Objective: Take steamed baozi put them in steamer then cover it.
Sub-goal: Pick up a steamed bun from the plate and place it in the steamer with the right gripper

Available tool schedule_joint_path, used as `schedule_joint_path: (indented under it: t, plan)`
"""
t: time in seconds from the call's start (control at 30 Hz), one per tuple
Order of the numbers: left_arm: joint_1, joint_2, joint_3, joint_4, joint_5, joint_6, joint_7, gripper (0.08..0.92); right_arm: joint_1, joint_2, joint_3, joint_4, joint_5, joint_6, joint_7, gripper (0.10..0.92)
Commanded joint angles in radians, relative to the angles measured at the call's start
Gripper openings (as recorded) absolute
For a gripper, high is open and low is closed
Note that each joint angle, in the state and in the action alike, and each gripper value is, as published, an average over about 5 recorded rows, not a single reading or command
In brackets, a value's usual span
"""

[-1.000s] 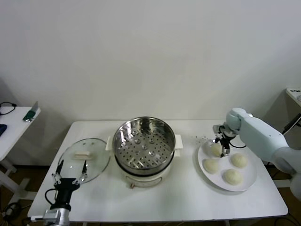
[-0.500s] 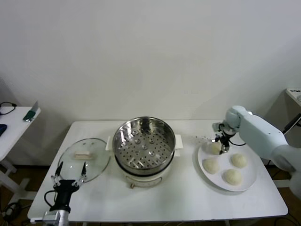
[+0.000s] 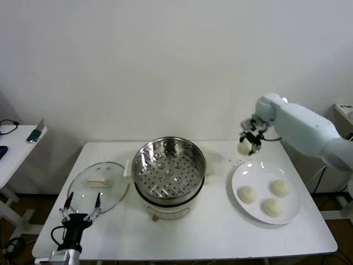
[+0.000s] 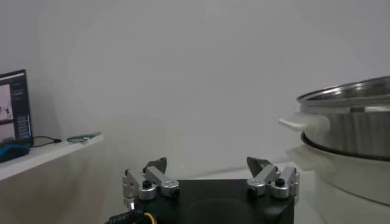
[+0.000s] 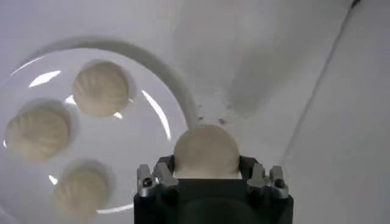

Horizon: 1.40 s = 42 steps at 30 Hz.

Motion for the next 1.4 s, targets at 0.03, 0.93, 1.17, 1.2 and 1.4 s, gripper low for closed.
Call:
schedule_joint_path:
  t: [0.03, 0.93, 1.17, 1.2, 1.4]
  plan:
    - [0.005, -0.003, 0.004, -0.002, -0.001, -0.001, -0.001, 0.823, 0.264, 0.147, -0.15, 0.16, 0.062, 0.201, -0.041, 0.687]
    - [0.034, 0.023, 0.014, -0.027, -0.024, 0.004, -0.003, 0.823, -0.079, 0.434, -0.014, 0.146, -0.344, 0.333, 0.033, 0.701]
    - [0.038, 0.035, 0.01, -0.027, -0.03, 0.004, -0.004, 0.823, -0.126, 0.449, 0.005, 0.113, -0.403, 0.332, 0.042, 0.705]
    - [0.038, 0.036, 0.009, -0.027, -0.031, 0.004, -0.004, 0.823, -0.13, 0.449, 0.006, 0.11, -0.405, 0.331, 0.043, 0.706]
    - [0.044, 0.037, 0.009, -0.026, -0.032, 0.001, -0.004, 0.823, -0.15, 0.447, 0.008, 0.109, -0.424, 0.322, 0.051, 0.717]
